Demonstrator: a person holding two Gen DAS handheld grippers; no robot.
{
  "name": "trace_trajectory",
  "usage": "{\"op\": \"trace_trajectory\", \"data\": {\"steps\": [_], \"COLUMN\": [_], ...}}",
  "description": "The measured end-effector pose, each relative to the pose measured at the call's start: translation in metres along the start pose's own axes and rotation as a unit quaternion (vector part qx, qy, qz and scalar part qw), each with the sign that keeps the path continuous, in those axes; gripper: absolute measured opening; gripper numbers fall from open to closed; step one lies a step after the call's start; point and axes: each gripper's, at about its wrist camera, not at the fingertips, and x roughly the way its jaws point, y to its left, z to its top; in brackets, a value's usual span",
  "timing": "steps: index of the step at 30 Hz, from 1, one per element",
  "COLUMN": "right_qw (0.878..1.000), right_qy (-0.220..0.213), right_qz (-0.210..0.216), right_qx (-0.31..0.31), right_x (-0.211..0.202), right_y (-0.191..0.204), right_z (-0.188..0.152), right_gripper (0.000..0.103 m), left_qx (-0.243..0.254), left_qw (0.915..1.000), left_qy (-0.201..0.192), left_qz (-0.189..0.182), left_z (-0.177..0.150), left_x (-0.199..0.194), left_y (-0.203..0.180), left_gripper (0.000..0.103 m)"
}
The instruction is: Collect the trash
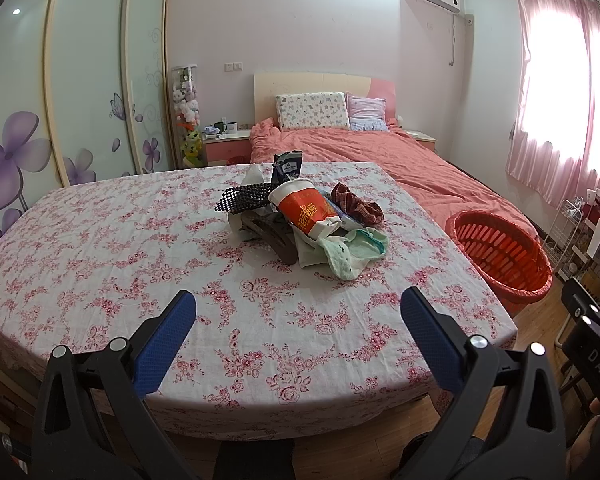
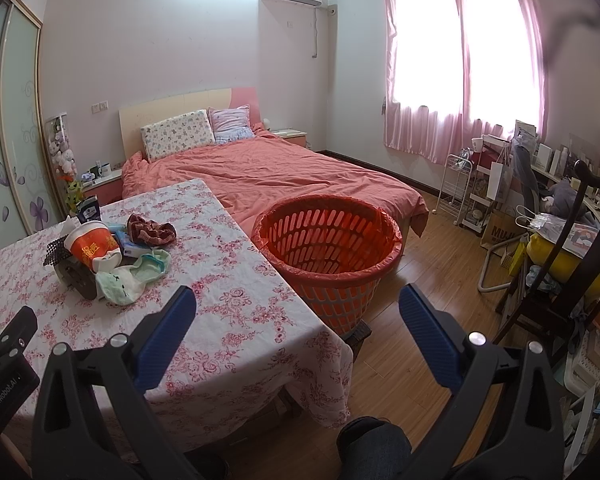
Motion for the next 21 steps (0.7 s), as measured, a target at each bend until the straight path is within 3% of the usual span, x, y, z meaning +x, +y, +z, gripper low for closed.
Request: {"op": "trace_trajectory", "data": {"steps": [21], "right_qw": [1.0], "right_qy": [0.001], "right_qz": [0.0], "right_qx": [0.0], "right_x": [0.0016], "right_y": [-0.0013], "right_z": [0.0], "right_gripper": [0.099], "left_qx": [0.0], "left_qw": [1.0], "left_qy": [0.001], "left_qz": [0.0], "left_z": [0.0], "left_x": [0.0], "left_y": [-0.0001], "left_gripper": [0.101]}}
